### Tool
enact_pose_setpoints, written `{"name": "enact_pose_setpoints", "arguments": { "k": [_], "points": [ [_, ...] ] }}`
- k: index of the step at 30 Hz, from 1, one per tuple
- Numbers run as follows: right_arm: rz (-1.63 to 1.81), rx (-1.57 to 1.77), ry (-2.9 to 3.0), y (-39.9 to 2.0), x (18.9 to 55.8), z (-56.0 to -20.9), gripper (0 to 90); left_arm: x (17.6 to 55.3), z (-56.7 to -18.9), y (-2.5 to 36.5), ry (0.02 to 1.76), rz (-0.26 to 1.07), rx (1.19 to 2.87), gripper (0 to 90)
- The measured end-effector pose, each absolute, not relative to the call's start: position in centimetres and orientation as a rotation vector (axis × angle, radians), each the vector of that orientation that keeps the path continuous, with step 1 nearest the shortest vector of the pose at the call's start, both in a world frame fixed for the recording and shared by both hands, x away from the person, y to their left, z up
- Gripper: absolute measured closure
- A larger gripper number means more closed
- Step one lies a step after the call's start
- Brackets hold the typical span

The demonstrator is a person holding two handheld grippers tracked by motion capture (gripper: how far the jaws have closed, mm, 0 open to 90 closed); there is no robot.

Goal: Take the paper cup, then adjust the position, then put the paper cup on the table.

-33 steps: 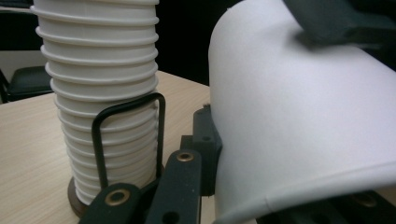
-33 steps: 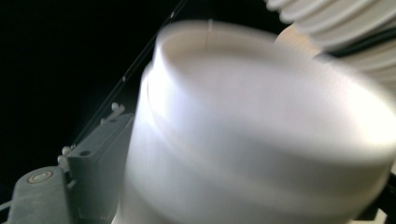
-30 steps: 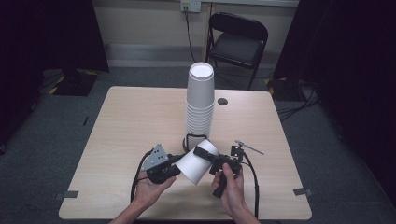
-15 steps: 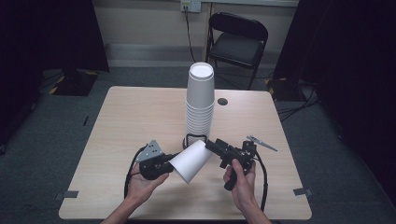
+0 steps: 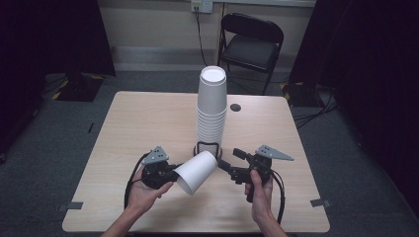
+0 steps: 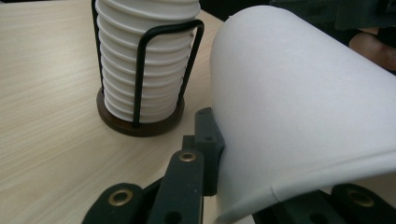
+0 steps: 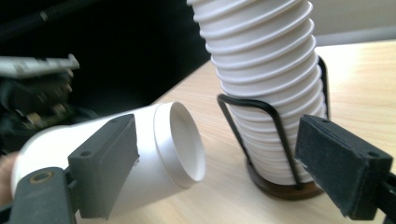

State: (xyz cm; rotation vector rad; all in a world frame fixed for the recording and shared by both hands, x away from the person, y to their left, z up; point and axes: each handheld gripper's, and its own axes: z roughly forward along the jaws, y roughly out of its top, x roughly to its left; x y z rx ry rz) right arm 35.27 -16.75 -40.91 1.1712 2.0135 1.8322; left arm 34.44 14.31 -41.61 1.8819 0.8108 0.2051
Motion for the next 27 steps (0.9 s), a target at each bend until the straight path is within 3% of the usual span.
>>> {"name": "enact_pose_setpoints", "arguments": {
  "k": [27],
  "points": [
    [1.539,0.517,2.258,-14.3,33.6,-41.4,13.6,35.5,-41.7,14.4,0.866,0.075,2.068,86.9]
  ]
}}
